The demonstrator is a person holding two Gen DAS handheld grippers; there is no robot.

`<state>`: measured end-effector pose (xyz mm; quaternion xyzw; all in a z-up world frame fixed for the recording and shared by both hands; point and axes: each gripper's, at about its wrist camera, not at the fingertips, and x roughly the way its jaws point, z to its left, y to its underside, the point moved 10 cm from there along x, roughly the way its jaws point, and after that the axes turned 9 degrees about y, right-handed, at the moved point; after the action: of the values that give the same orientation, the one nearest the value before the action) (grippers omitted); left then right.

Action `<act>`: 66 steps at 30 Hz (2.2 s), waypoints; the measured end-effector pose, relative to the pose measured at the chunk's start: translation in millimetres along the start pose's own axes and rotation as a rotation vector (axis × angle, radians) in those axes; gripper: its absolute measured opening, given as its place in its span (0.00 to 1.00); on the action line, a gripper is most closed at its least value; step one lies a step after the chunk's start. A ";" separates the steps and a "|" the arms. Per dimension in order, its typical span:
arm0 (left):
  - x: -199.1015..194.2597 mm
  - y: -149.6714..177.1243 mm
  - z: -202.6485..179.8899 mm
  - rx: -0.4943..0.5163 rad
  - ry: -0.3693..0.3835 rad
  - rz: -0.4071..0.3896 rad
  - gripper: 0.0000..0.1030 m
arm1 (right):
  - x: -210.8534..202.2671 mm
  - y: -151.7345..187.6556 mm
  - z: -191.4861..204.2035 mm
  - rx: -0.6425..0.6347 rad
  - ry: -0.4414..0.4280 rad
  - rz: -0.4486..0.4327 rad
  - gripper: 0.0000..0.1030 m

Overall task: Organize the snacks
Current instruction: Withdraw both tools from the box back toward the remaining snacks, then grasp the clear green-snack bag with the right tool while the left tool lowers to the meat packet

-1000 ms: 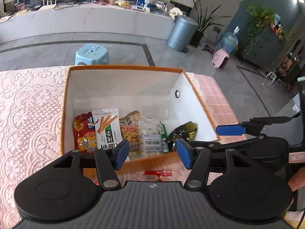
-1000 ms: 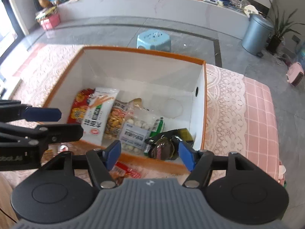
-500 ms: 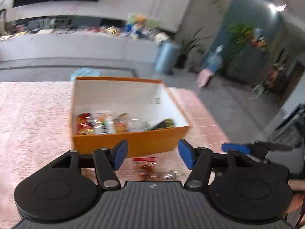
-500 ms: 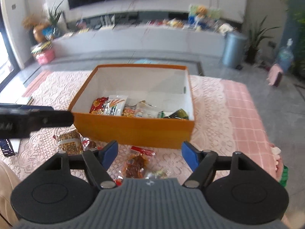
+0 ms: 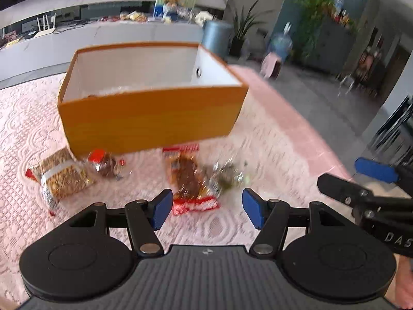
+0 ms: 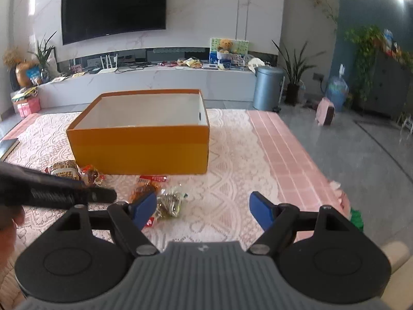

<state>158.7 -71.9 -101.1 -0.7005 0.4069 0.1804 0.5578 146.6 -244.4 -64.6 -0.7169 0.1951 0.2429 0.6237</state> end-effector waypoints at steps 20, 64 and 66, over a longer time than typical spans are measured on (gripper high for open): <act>56.4 -13.9 46.0 -0.137 -0.048 0.078 0.70 | 96.9 7.4 4.8 0.115 -0.075 0.159 0.72; 76.4 -14.4 73.0 -0.181 -0.040 0.097 0.70 | 155.2 10.9 38.9 0.211 -0.305 0.266 0.01; 79.4 -13.0 73.3 -0.196 -0.030 0.106 0.70 | 156.4 10.6 37.9 0.227 -0.317 0.274 0.02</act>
<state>231.3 -32.4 -171.9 -0.7265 0.4155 0.2589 0.4823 262.5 -204.7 -169.5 -0.5620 0.2160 0.4113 0.6843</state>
